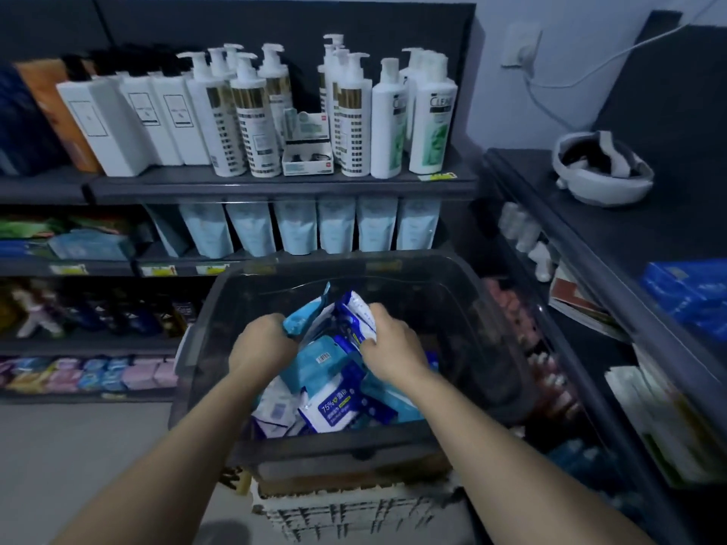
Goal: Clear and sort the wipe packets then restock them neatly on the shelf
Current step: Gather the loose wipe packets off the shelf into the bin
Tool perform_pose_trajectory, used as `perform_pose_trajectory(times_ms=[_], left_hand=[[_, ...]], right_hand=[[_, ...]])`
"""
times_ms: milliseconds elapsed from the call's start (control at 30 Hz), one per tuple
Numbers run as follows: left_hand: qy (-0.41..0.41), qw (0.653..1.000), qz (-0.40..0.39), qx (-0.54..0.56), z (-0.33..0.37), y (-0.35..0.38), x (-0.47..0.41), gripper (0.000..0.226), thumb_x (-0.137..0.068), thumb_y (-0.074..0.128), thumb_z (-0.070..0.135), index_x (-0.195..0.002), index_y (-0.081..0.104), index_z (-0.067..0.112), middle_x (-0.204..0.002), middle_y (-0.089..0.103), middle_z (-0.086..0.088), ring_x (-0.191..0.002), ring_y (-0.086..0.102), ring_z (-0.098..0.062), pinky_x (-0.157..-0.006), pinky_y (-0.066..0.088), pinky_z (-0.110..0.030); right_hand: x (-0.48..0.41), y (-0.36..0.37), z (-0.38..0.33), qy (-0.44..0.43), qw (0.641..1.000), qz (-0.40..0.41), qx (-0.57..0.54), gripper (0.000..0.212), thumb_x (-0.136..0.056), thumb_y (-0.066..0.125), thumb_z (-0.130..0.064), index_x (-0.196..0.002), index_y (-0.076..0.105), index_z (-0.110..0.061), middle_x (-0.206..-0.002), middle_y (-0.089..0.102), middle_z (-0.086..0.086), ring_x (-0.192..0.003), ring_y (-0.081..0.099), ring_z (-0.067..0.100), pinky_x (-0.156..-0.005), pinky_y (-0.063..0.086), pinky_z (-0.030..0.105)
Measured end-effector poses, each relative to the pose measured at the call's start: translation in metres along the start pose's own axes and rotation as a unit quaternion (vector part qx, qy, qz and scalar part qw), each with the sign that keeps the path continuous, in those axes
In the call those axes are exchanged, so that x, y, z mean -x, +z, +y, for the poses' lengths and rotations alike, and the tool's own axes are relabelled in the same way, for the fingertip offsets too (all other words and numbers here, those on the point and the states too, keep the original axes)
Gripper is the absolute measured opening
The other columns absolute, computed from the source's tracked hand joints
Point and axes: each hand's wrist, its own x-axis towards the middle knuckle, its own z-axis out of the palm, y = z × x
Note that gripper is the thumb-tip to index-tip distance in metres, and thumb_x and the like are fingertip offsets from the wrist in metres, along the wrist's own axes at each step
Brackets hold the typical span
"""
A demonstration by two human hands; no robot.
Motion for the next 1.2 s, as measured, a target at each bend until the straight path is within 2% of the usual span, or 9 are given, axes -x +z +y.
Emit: perform_pose_trajectory(times_ms=[233, 267, 333, 433, 567, 700, 800, 933, 1200], left_hand=[[-0.047, 0.986, -0.022, -0.157, -0.022, 0.029, -0.040, 0.016, -0.087, 0.054, 0.019, -0.103, 0.057, 0.017, -0.106, 0.063, -0.006, -0.095, 0.061, -0.025, -0.067, 0.045, -0.032], [-0.056, 0.981, -0.046, -0.182, -0.027, 0.034, -0.042, 0.024, -0.088, 0.056, 0.021, -0.112, 0.056, 0.019, -0.109, 0.063, -0.006, -0.097, 0.061, -0.024, -0.069, 0.046, -0.033], [-0.048, 0.959, -0.157, -0.232, -0.042, 0.048, -0.049, 0.050, -0.085, 0.065, 0.029, -0.130, 0.045, 0.022, -0.117, 0.061, -0.005, -0.103, 0.061, -0.023, -0.076, 0.051, -0.034], [-0.007, 0.909, -0.318, -0.269, -0.059, 0.068, -0.052, 0.083, -0.077, 0.073, 0.041, -0.144, 0.030, 0.019, -0.138, 0.049, -0.006, -0.123, 0.050, -0.025, -0.098, 0.046, -0.039], [0.030, 0.886, -0.381, -0.261, -0.062, 0.081, -0.055, 0.075, -0.081, 0.071, 0.042, -0.142, 0.036, 0.016, -0.142, 0.045, -0.006, -0.127, 0.046, -0.023, -0.103, 0.041, -0.034], [0.080, 0.899, -0.327, -0.282, -0.054, 0.078, -0.062, 0.064, -0.081, 0.068, 0.046, -0.134, 0.045, 0.018, -0.135, 0.052, -0.005, -0.122, 0.050, -0.024, -0.099, 0.045, -0.038], [0.124, 0.901, -0.271, -0.314, -0.040, 0.070, -0.065, 0.054, -0.086, 0.063, 0.042, -0.132, 0.046, 0.018, -0.134, 0.051, -0.005, -0.120, 0.051, -0.024, -0.096, 0.047, -0.037], [0.202, 0.902, -0.172, -0.342, -0.014, 0.060, -0.061, 0.032, -0.090, 0.059, 0.033, -0.118, 0.056, 0.016, -0.124, 0.058, -0.005, -0.114, 0.056, -0.024, -0.087, 0.048, -0.035], [0.367, 0.875, -0.065, -0.308, 0.058, 0.050, -0.033, 0.017, -0.087, 0.058, 0.021, -0.104, 0.062, 0.017, -0.111, 0.063, -0.002, -0.106, 0.059, -0.023, -0.077, 0.047, -0.032]], right_hand=[[-0.058, 0.047, 0.013, -0.082, 0.984, -0.092, 0.132, 0.038, -0.089, 0.046, -0.003, -0.126, 0.042, -0.013, -0.115, 0.061, 0.015, -0.102, 0.058, 0.038, -0.065, 0.036, 0.035], [-0.062, 0.054, 0.018, -0.095, 0.978, -0.112, 0.149, 0.042, -0.088, 0.047, 0.000, -0.127, 0.042, -0.013, -0.118, 0.059, 0.014, -0.105, 0.057, 0.036, -0.067, 0.037, 0.035], [-0.069, 0.070, 0.030, -0.113, 0.956, -0.186, 0.199, 0.047, -0.087, 0.050, -0.002, -0.132, 0.044, -0.014, -0.125, 0.055, 0.013, -0.113, 0.053, 0.034, -0.078, 0.043, 0.037], [-0.074, 0.088, 0.049, -0.097, 0.903, -0.333, 0.252, 0.048, -0.091, 0.052, -0.017, -0.138, 0.043, -0.019, -0.140, 0.042, 0.010, -0.128, 0.041, 0.030, -0.099, 0.040, 0.040], [-0.075, 0.088, 0.054, -0.065, 0.889, -0.392, 0.226, 0.058, -0.093, 0.054, -0.027, -0.146, 0.034, -0.020, -0.151, 0.028, 0.007, -0.137, 0.033, 0.029, -0.107, 0.037, 0.041], [-0.075, 0.077, 0.053, -0.039, 0.917, -0.338, 0.208, 0.048, -0.092, 0.055, -0.029, -0.138, 0.045, -0.018, -0.143, 0.043, 0.009, -0.127, 0.044, 0.029, -0.103, 0.042, 0.041], [-0.066, 0.067, 0.052, -0.015, 0.937, -0.291, 0.192, 0.051, -0.089, 0.061, -0.035, -0.136, 0.047, -0.020, -0.139, 0.046, 0.008, -0.126, 0.045, 0.029, -0.102, 0.043, 0.041], [-0.045, 0.044, 0.045, -0.012, 0.967, -0.174, 0.186, 0.056, -0.084, 0.068, -0.039, -0.134, 0.050, -0.021, -0.132, 0.052, 0.006, -0.123, 0.047, 0.027, -0.096, 0.043, 0.037], [0.027, -0.014, 0.052, 0.065, 0.975, 0.042, 0.207, 0.049, -0.086, 0.064, -0.035, -0.132, 0.052, -0.025, -0.127, 0.056, 0.002, -0.121, 0.047, 0.024, -0.098, 0.036, 0.035]])
